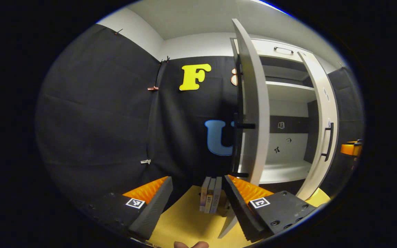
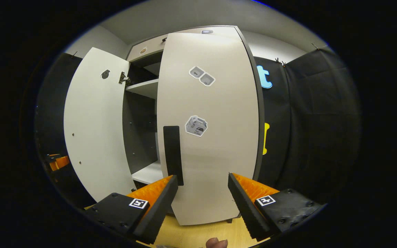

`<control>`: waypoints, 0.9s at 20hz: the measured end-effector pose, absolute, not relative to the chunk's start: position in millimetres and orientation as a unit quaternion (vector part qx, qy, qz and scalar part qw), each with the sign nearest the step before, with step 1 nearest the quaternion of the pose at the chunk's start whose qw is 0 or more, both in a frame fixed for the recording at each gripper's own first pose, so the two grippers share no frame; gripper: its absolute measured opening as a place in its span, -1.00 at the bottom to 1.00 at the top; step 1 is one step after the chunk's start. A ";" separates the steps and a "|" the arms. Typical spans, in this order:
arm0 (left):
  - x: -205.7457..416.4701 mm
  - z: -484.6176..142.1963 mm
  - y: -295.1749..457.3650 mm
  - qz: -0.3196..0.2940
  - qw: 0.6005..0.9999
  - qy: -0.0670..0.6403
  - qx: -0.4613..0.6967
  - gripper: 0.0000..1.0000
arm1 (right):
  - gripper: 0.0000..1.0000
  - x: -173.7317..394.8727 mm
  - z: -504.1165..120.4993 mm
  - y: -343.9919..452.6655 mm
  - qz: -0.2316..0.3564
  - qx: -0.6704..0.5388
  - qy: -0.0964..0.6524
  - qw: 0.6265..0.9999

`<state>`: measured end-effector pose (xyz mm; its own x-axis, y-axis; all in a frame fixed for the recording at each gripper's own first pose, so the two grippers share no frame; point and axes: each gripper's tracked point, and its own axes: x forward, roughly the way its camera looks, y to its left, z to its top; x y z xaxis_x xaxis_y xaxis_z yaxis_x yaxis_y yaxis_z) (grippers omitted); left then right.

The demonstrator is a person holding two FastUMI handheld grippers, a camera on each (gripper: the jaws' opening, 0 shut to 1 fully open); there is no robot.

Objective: Grasp the bottle in the cabinet with the left hand and place it on the coaster, then close the right door with the right hand and the left door with the left hand.

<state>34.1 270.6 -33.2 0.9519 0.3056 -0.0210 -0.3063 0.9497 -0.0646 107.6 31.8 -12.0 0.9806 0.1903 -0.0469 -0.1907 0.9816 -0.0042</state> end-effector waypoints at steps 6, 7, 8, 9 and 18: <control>61.3 -32.7 279.6 0.165 0.985 0.001 -0.044 0.89 | 0.90 82.5 -12.7 5.7 0.077 -0.037 0.018 0.996; 61.5 -31.9 276.7 0.166 0.985 -0.003 -0.043 0.89 | 0.90 81.3 -12.1 1.3 0.073 -0.043 0.015 0.996; 61.0 -30.6 273.4 0.169 0.985 -0.004 -0.036 0.89 | 0.90 79.9 -11.8 -1.3 0.071 -0.043 0.015 0.996; 61.8 -31.5 269.4 0.169 0.985 -0.005 -0.024 0.89 | 0.90 78.1 -12.0 -1.5 0.073 -0.040 0.016 0.996; 62.5 -29.8 210.1 0.124 0.991 -0.001 -0.044 0.79 | 0.90 63.4 -10.5 -19.1 0.071 -0.021 0.018 0.997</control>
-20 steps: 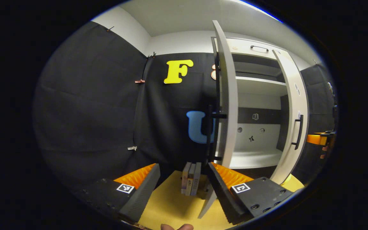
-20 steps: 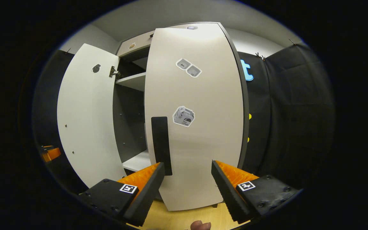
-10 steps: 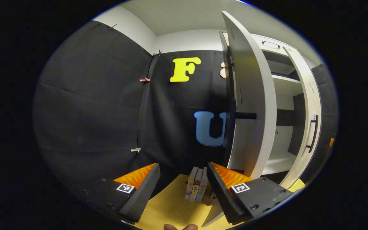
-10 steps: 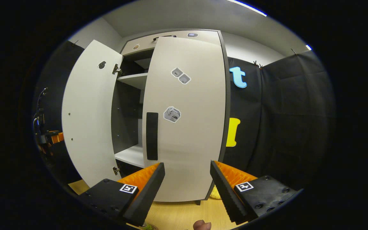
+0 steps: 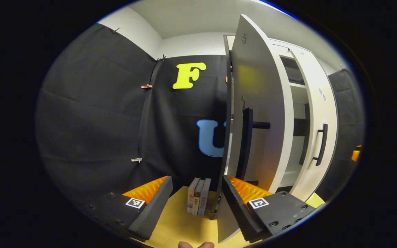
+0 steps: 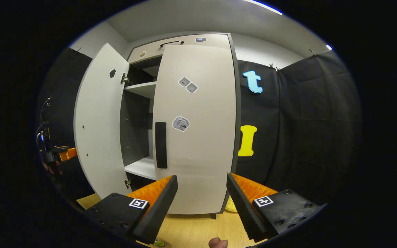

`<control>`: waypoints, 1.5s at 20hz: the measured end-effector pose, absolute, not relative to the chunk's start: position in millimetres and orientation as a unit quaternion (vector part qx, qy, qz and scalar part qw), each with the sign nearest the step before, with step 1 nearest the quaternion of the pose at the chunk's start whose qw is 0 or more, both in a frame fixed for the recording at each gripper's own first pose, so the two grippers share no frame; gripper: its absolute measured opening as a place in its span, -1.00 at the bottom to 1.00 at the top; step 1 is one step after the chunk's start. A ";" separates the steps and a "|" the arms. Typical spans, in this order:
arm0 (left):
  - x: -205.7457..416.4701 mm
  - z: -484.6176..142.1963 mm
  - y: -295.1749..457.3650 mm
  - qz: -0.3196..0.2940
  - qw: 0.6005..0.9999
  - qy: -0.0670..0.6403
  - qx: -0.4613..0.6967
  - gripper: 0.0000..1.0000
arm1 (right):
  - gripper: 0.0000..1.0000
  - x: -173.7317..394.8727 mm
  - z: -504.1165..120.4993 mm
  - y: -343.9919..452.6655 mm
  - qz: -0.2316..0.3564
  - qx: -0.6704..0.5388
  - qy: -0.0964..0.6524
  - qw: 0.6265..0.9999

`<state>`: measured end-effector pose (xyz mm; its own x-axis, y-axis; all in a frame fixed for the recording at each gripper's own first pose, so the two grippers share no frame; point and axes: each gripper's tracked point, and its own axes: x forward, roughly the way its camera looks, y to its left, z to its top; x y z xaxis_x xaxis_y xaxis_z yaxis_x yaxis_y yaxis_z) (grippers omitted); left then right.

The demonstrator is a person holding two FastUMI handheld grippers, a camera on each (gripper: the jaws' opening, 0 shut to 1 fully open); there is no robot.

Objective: Grasp the bottle in the cabinet with the left hand and place it on the coaster, then close the right door with the right hand and the left door with the left hand.

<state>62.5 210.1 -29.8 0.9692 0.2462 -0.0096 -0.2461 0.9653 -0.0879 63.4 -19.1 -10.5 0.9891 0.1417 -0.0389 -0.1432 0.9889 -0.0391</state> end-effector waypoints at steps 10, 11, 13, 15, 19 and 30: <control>86.5 -26.9 122.8 0.058 0.997 0.002 -0.044 0.87 | 0.90 51.4 -8.5 -55.6 0.044 -0.017 0.019 0.999; 89.6 -25.5 113.2 0.048 0.998 0.002 -0.045 0.87 | 0.90 51.1 -7.1 -59.9 0.040 -0.020 0.017 0.999; 97.1 -25.1 96.5 0.032 0.999 0.002 -0.039 0.87 | 0.90 50.7 -6.4 -67.5 0.033 -0.020 0.016 0.999; 106.0 -24.4 81.5 0.019 0.999 0.001 -0.030 0.87 | 0.90 51.3 -5.2 -74.2 0.027 -0.013 0.017 0.999; 124.0 -23.7 59.1 0.003 1.000 0.004 -0.028 0.87 | 0.90 50.0 -3.4 -82.8 0.019 -0.011 0.014 1.000; 164.8 -22.3 26.4 -0.012 0.999 -0.003 -0.030 0.87 | 0.91 39.8 7.1 -82.7 0.011 0.013 0.009 1.000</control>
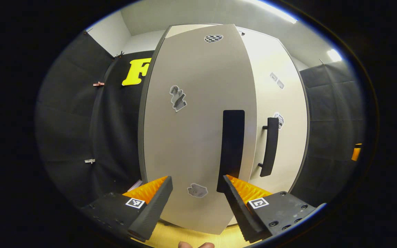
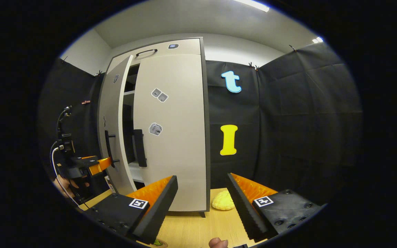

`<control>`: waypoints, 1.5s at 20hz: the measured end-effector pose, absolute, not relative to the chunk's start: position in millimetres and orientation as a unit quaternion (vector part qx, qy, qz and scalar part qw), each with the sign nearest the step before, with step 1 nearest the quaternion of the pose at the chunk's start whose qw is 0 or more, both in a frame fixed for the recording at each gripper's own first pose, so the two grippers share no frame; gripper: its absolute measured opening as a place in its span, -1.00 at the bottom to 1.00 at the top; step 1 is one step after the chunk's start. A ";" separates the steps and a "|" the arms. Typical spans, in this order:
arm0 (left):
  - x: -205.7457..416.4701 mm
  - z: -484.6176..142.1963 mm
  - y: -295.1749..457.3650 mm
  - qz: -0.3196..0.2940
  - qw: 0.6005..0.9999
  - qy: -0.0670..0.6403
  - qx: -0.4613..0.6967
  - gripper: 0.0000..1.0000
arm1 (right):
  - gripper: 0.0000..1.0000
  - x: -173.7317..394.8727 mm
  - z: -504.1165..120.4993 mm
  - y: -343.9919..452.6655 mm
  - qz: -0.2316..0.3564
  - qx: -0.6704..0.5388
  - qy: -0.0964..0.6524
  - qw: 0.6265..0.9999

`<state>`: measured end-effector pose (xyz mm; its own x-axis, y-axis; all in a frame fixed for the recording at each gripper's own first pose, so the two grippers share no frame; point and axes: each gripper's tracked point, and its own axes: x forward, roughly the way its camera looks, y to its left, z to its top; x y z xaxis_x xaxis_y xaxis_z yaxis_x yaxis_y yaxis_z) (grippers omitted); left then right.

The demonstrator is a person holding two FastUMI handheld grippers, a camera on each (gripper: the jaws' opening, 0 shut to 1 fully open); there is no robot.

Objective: Grasp the bottle in the cabinet with the left hand and place it on the coaster, then close the right door with the right hand and the left door with the left hand.

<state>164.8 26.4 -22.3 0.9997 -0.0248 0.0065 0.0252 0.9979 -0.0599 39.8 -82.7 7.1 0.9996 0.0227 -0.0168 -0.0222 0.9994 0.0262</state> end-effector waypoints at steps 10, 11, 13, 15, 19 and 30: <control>190.3 -20.0 16.5 -0.023 1.000 -0.006 -0.008 0.87 | 0.90 34.2 9.8 -78.1 0.005 0.006 0.011 1.000; 188.5 -19.2 17.6 -0.021 1.000 -0.006 -0.004 0.87 | 0.90 34.2 10.7 -76.8 0.007 0.005 0.009 1.000; 179.9 -17.4 15.6 -0.025 1.000 -0.003 0.000 0.82 | 0.90 34.4 11.3 -74.9 0.011 0.003 0.007 1.000; 167.2 -11.6 16.5 -0.027 1.000 -0.008 0.002 0.92 | 0.90 33.9 11.6 -74.6 0.014 0.003 0.006 1.000; 129.8 -5.7 13.3 -0.036 0.999 -0.009 0.003 0.91 | 0.90 35.4 12.5 -78.4 0.016 0.005 0.003 1.000; 35.5 -7.0 17.5 -0.015 1.000 0.015 0.001 0.91 | 0.91 40.1 8.7 -74.4 0.025 0.004 0.000 1.000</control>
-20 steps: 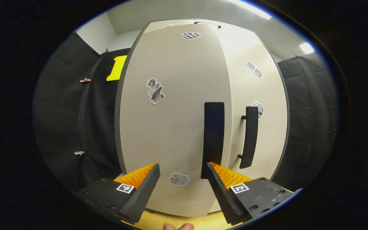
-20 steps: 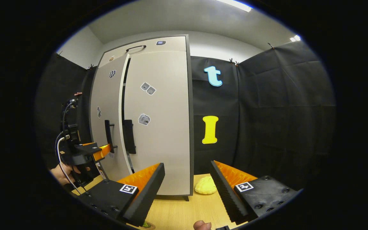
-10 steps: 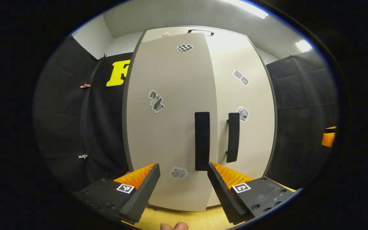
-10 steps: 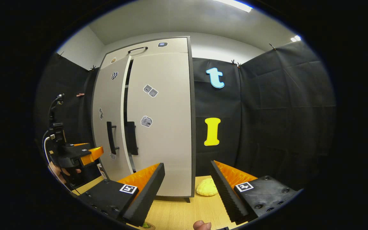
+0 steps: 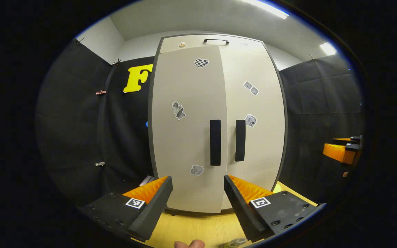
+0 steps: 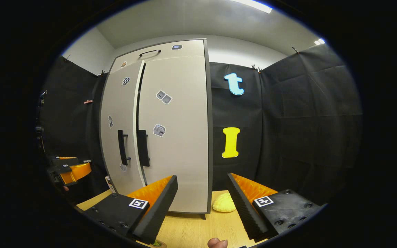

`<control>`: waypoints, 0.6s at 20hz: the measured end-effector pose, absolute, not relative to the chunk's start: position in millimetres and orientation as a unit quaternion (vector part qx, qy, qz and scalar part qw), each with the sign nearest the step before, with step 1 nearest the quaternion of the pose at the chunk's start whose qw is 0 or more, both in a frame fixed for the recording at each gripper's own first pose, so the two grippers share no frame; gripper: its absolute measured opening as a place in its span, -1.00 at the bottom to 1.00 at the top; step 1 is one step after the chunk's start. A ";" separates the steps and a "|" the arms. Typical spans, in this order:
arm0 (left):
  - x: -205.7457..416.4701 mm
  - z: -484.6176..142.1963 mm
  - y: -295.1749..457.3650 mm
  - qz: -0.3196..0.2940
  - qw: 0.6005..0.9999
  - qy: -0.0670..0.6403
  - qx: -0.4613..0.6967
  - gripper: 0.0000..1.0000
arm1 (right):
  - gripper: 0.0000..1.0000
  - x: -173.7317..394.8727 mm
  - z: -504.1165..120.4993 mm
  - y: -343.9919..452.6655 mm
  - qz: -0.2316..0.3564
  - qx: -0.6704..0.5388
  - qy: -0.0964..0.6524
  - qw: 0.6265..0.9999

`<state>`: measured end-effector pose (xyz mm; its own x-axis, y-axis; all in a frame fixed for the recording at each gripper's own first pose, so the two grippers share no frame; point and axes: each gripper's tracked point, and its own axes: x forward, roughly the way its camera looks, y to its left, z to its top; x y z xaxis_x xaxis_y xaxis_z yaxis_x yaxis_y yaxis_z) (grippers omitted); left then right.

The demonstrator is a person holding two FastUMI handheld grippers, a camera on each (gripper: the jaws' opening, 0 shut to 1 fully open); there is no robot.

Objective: Grasp the bottle in the cabinet with the left hand and place it on the coaster, then close the right door with the right hand and the left door with the left hand.

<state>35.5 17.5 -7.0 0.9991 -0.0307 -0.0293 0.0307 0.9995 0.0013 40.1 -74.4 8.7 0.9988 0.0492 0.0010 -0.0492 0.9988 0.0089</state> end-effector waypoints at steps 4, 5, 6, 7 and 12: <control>14.5 -6.8 15.1 -0.015 1.000 0.013 -0.004 0.91 | 0.90 33.5 7.5 -62.1 0.032 0.012 -0.002 0.999; 11.4 -7.2 15.7 -0.014 1.000 0.013 -0.005 0.91 | 0.90 30.0 7.2 -58.0 0.035 0.014 -0.002 0.999; 8.9 -8.8 15.0 -0.015 1.000 0.013 -0.008 0.90 | 0.90 27.6 7.1 -53.9 0.039 0.014 -0.003 0.999; 6.9 -9.1 14.6 -0.015 1.000 0.013 -0.010 0.91 | 0.90 25.4 6.7 -51.9 0.041 0.012 -0.003 0.999; 2.1 -8.7 16.5 -0.012 1.000 0.009 -0.007 0.91 | 0.90 18.0 8.6 -47.1 0.045 0.013 -0.004 0.999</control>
